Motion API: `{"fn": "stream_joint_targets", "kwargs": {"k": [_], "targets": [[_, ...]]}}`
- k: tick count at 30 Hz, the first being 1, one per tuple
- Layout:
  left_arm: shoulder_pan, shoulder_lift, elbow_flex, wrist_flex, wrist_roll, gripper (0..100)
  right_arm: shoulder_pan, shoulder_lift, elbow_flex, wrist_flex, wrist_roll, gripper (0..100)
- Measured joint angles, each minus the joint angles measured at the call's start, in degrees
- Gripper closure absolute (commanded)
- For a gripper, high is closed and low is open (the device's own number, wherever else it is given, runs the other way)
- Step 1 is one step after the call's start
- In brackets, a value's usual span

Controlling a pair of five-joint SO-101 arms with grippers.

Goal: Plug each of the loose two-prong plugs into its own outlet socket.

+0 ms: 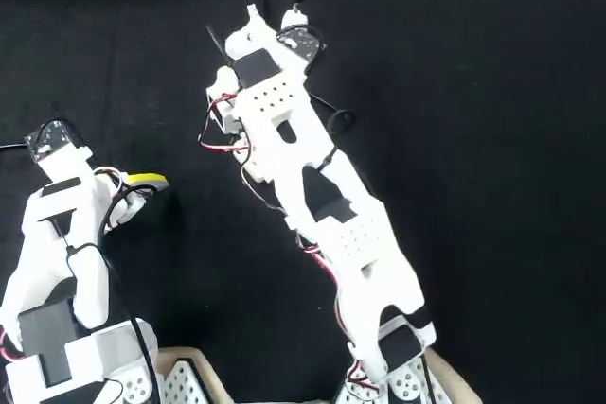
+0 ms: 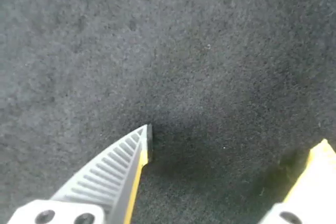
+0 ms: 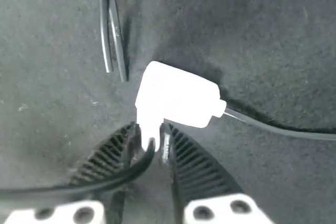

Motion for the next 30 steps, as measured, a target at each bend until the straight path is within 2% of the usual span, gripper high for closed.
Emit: {"fn": "stream_joint_targets", "kwargs": {"k": [30], "targets": [[0.0,0.0,0.0,0.0,0.0,55,1.2,3.7,-2.8,-1.4,0.0,98.5]]}}
